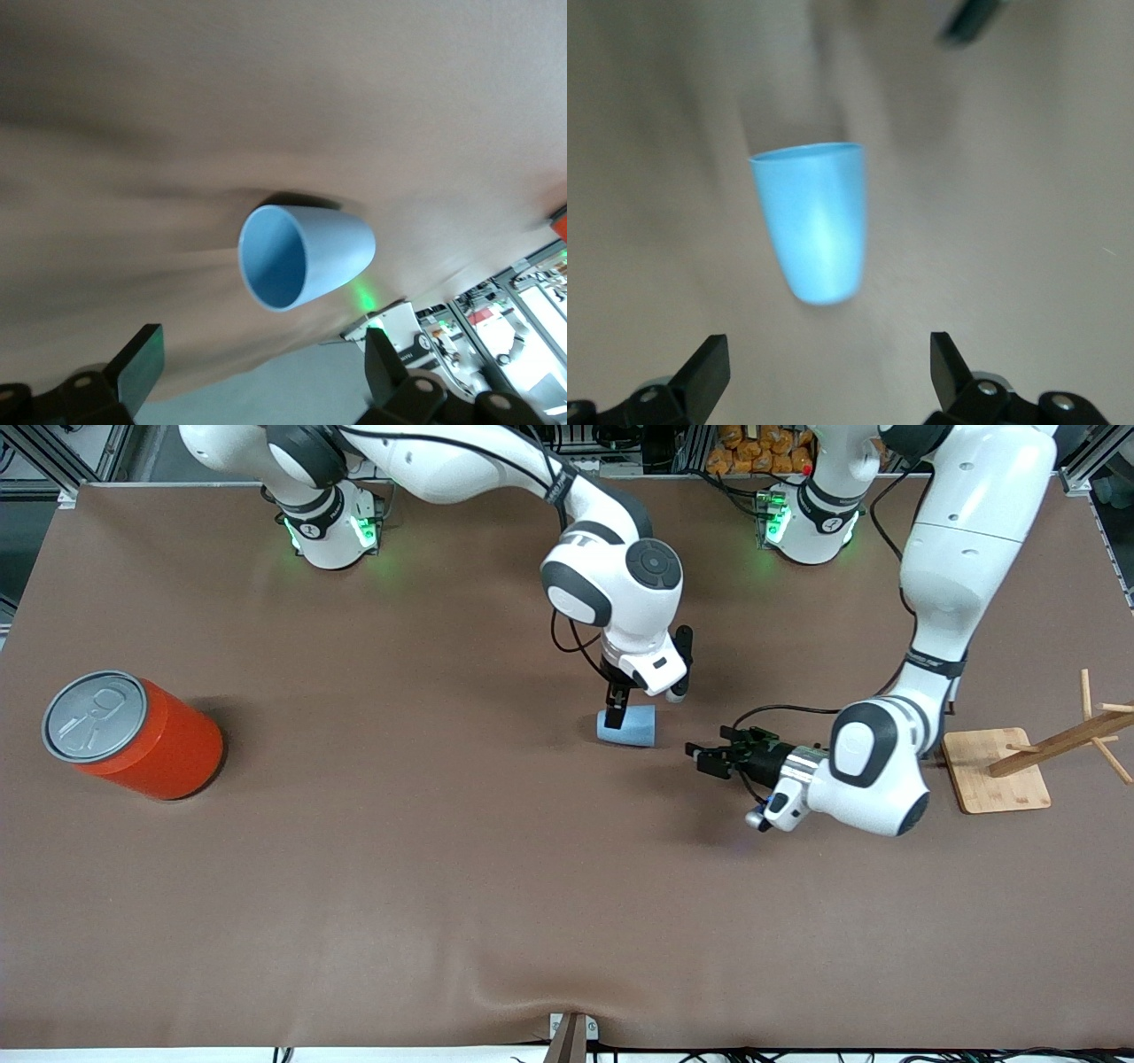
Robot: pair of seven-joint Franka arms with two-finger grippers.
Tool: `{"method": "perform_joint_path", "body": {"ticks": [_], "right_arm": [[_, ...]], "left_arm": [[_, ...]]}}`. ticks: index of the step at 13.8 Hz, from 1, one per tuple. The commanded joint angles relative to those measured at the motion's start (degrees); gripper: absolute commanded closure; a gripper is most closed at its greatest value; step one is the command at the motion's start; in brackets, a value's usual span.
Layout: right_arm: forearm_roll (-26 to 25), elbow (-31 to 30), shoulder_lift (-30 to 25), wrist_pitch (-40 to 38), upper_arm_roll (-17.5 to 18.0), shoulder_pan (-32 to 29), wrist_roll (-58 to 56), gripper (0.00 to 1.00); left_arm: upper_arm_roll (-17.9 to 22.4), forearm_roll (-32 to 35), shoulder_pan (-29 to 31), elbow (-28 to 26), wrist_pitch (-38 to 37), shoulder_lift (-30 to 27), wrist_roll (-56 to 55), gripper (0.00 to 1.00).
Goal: Flip cup
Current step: 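Release the cup on its side and withdraw the right gripper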
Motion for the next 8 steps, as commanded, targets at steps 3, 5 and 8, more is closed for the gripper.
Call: {"method": "perform_joint_path", "body": {"ticks": [3,5,8], "right_arm": [[2.84,-1.37,-9.86,-6.59,0.32,-11.28,-0.03,0.00],[4.08,-1.37,-12.50,-8.18,-0.21,-16.47,-0.03,0.00],[4.69,-1.37,-15.14,-8.62,0.31,-25.07,-0.55,0.00]], "left_arm": [[0.32,-5.07,-6.65,1.34,8.53,1.54,-3.27,0.00],[0.32,-5.16,-8.76,1.26,12.14,2.77,-3.18,0.00],[0.41,-5.07,-10.35,1.26,13.65,4.27,-3.36,0.00]]}}
